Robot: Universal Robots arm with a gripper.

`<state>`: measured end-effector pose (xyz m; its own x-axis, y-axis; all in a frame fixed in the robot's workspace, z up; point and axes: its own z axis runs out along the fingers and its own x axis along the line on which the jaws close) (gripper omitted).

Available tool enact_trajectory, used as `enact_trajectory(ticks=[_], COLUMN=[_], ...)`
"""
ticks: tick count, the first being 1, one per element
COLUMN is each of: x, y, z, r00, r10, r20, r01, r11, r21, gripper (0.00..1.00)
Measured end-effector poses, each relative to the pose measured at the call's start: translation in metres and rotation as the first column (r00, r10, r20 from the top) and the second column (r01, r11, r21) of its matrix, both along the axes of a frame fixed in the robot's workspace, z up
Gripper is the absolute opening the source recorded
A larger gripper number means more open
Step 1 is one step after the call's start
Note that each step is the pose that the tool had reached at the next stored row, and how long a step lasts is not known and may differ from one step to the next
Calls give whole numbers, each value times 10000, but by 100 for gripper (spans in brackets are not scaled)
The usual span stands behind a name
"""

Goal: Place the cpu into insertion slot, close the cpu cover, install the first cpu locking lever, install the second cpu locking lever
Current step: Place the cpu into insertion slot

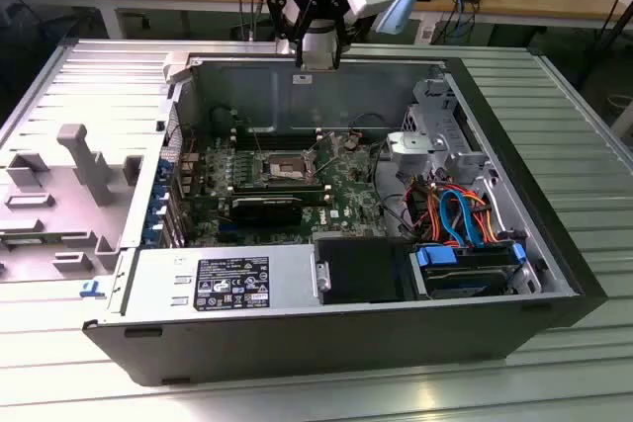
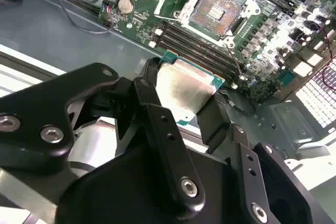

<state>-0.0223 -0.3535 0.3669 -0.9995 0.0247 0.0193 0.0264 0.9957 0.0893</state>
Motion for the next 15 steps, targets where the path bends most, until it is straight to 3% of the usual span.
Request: enact_trajectory(ticks=[6, 15], x=[0, 0], y=[-30, -37], z=[-31, -48], r00=[10000, 10000], r10=[-1, 0], r20=[0, 0], r01=[1, 0], r11=[10000, 10000], r21=[1, 0], gripper=[55, 55])
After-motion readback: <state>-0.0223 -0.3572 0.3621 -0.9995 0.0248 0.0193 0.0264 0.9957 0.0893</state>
